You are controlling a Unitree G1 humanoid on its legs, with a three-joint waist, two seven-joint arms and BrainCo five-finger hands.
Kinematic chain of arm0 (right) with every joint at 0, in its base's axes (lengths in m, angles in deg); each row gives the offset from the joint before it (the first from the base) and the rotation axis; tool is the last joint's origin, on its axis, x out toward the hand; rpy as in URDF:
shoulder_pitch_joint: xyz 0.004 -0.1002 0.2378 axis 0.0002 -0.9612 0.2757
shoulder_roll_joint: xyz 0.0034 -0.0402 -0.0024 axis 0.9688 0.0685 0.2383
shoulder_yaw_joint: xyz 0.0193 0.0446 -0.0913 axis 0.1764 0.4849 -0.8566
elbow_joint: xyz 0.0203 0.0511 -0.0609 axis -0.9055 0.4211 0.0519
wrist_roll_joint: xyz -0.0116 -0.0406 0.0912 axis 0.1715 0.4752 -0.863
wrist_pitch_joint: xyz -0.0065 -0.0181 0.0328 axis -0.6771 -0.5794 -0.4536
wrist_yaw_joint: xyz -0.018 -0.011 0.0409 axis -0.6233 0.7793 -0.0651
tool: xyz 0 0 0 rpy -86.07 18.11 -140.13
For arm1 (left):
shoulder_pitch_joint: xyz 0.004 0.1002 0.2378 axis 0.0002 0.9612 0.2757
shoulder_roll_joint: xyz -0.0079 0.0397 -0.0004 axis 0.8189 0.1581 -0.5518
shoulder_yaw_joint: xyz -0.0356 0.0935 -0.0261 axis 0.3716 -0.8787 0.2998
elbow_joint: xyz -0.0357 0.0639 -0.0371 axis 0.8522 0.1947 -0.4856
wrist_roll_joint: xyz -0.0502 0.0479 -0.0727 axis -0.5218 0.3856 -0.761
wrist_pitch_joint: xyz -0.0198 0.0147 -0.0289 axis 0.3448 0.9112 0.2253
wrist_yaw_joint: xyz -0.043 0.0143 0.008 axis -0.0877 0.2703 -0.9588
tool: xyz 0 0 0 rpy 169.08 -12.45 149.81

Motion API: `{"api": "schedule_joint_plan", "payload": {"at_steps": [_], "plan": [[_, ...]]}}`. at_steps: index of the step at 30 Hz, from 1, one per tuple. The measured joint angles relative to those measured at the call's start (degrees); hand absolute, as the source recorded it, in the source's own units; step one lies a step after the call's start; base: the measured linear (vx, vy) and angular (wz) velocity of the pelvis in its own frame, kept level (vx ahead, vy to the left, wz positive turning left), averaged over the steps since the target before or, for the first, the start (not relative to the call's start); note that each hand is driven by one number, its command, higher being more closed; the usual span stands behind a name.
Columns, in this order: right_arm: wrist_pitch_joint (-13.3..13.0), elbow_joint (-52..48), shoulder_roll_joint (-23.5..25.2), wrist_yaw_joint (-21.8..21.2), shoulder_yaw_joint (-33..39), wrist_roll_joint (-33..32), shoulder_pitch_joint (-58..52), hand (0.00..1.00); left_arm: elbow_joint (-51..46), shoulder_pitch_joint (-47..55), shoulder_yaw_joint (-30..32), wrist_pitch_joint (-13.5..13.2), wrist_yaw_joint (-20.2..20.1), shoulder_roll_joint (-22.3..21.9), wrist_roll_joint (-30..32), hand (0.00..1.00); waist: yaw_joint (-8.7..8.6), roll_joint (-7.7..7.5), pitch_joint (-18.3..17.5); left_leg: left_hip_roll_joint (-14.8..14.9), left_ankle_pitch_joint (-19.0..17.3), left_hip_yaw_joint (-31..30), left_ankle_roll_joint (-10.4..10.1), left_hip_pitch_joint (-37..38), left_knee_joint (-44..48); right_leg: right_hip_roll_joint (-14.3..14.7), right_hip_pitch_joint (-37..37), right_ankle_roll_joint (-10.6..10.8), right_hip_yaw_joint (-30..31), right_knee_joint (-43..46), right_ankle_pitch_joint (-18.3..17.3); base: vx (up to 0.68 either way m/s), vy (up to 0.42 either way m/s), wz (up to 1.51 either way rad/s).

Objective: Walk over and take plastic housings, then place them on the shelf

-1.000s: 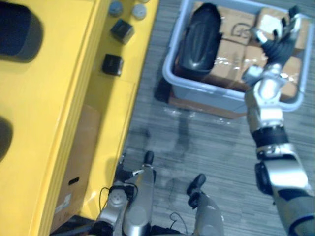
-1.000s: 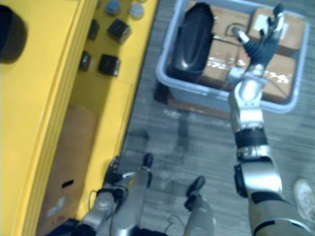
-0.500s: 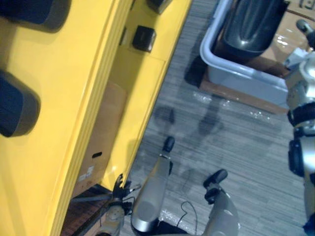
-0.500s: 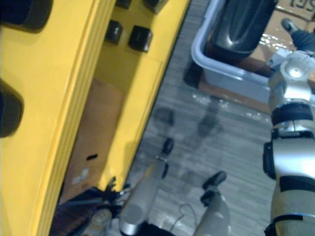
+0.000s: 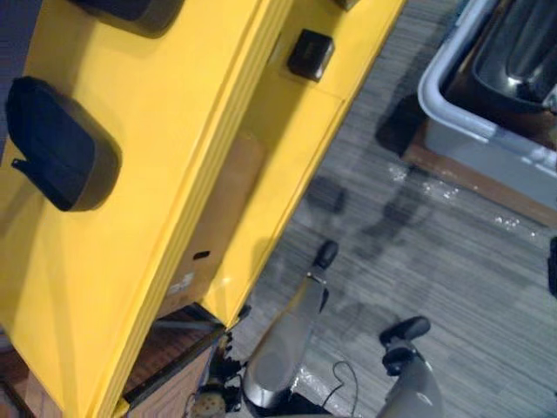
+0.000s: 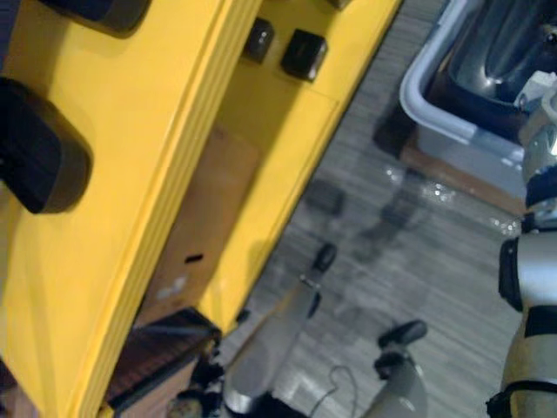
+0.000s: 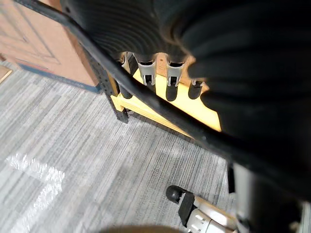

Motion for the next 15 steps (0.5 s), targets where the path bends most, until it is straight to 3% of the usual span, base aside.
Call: {"api": "schedule_joint_plan", "payload": {"at_steps": [4,9,13,14,15], "plan": [[2.58,0.00,-1.69,-0.75,-1.76,2.40,0.47,0.00,0.04,0.00,-1.34,-0.45,-0.05,-0.05,-1.94,0.00,0.47,0.56,-0.39,-0.14,-0.03,-0.81,-0.04,-0.86,0.57,0.10,-0.02,-0.05,-0.89,-0.05,-0.05,-0.01,0.003,0.07],[10.49,0.10,-2.30,0.69,-5.73,9.33,2.63,0.00,0.04,0.00,-1.69,-2.06,-0.01,-0.18,-4.00,0.00,1.84,0.61,-0.43,0.23,-0.17,-1.11,-0.21,-1.55,1.01,0.56,-0.59,-0.51,-0.99,-0.12,-0.31,0.00,0.000,0.00],[17.02,0.19,-2.51,4.36,-8.61,12.54,4.14,0.00,0.05,-0.02,-1.72,-2.43,-0.01,-0.37,-4.41,0.00,3.43,0.61,-0.43,0.42,-0.22,-1.38,-0.29,-1.97,1.30,0.95,-0.65,-0.42,-1.02,-0.46,-0.21,0.00,-0.002,0.01],[18.64,0.28,-2.51,5.30,-9.14,12.48,4.65,1.00,0.04,-0.02,-1.71,-2.50,0.02,-0.57,-4.52,0.00,3.97,0.61,-0.43,0.42,-0.28,-1.37,-0.37,-1.97,1.36,0.95,-0.65,-0.40,-1.01,-0.50,-0.20,0.00,0.000,0.00],[19.26,0.28,-2.52,5.70,-9.14,12.48,4.71,1.00,0.04,-0.02,-1.71,-2.63,0.02,-0.67,-4.74,0.00,4.17,0.61,-0.43,0.42,-0.29,-1.37,-0.38,-1.97,1.38,0.96,-0.64,-0.37,-1.01,-0.52,-0.18,0.00,0.000,0.00]]}}
